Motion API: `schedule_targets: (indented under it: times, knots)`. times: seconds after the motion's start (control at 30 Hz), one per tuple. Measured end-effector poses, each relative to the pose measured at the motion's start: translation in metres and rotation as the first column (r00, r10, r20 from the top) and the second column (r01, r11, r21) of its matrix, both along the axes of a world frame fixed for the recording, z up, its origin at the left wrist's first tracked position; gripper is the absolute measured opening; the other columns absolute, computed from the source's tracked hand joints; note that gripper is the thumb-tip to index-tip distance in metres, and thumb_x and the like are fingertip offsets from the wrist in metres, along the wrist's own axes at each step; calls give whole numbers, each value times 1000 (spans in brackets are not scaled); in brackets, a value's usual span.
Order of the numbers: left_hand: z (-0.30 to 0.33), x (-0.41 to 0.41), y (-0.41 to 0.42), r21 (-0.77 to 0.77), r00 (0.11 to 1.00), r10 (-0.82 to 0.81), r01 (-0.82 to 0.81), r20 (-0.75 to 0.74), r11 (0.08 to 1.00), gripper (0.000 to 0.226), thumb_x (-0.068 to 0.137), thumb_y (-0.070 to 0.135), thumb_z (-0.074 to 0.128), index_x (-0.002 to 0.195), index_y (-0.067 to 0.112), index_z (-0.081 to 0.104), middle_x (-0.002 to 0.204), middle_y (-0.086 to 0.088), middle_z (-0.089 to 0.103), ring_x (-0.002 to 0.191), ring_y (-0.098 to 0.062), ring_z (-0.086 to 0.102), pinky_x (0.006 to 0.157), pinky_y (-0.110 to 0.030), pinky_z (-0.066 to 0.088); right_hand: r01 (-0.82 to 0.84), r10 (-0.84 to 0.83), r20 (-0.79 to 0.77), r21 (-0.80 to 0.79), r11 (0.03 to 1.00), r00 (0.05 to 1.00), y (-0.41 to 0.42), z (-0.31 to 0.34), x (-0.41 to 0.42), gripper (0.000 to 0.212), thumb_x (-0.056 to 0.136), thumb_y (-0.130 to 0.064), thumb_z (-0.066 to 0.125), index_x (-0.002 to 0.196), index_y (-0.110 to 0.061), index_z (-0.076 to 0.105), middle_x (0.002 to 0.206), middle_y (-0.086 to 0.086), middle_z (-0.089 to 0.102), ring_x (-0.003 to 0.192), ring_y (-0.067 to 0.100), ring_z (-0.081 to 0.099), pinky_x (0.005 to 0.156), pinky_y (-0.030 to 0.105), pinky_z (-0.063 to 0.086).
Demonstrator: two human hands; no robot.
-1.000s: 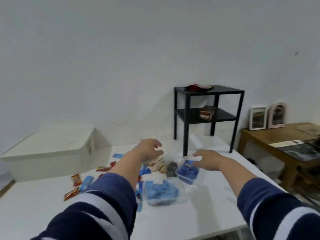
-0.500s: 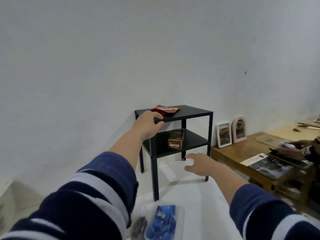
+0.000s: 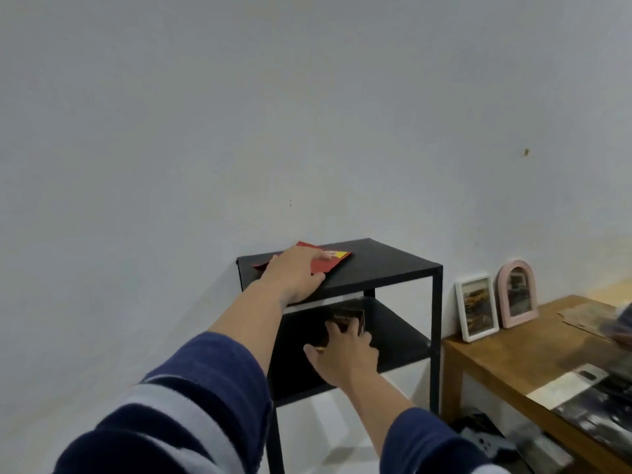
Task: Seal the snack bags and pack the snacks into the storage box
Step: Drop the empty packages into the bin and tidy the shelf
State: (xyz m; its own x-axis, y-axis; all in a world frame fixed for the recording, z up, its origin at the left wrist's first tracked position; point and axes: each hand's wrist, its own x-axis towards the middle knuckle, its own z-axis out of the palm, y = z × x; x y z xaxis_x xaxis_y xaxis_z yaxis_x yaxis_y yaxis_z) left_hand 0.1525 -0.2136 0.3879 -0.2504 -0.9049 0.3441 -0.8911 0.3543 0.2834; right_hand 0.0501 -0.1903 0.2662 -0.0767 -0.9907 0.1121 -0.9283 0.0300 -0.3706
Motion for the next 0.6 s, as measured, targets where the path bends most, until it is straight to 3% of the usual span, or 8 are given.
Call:
schedule_targets:
  times: [0.1,0.23,0.33,0.43,0.6]
  knots:
    - [-1,-3,-23,65,993,52,-59,108,996,49,94,28,53,139,43,38,149,2,39,136,-23,38,113,-48,30,27,-25,-42,58,998,999,-23,-7,5,71,86,-70,34,147,-36,22,159,16,1,135,48,26,105,56,35]
    - [-7,-3,-31,43,985,84,-92,148,995,46,97,26,47,138,43,39,141,2,51,126,-21,49,104,-38,42,19,-12,-58,117,993,998,-31,-15,5,64,92,-59,33,149,-39,14,159,16,-6,129,46,33,99,51,43]
    - [-12,-2,-23,-107,972,139,-120,187,987,44,99,24,42,137,45,39,129,-1,59,114,-24,56,92,-38,48,-17,18,-11,95,995,1000,-29,-19,-4,61,94,-48,34,149,-42,8,159,15,-6,127,43,34,94,43,47]
    - [-10,6,-6,-279,967,178,-123,181,952,52,98,17,34,137,51,31,122,-5,62,104,-28,59,85,-39,50,-26,23,55,42,999,998,-19,-22,-19,58,93,-45,35,147,-44,14,157,15,1,123,41,34,93,40,47]
    - [11,24,46,-466,974,200,-129,105,875,43,93,20,41,128,43,51,117,1,61,103,-28,60,84,-35,47,-30,42,174,-73,997,984,24,-22,-37,57,91,-45,41,145,-44,22,156,11,5,121,36,34,98,44,44]
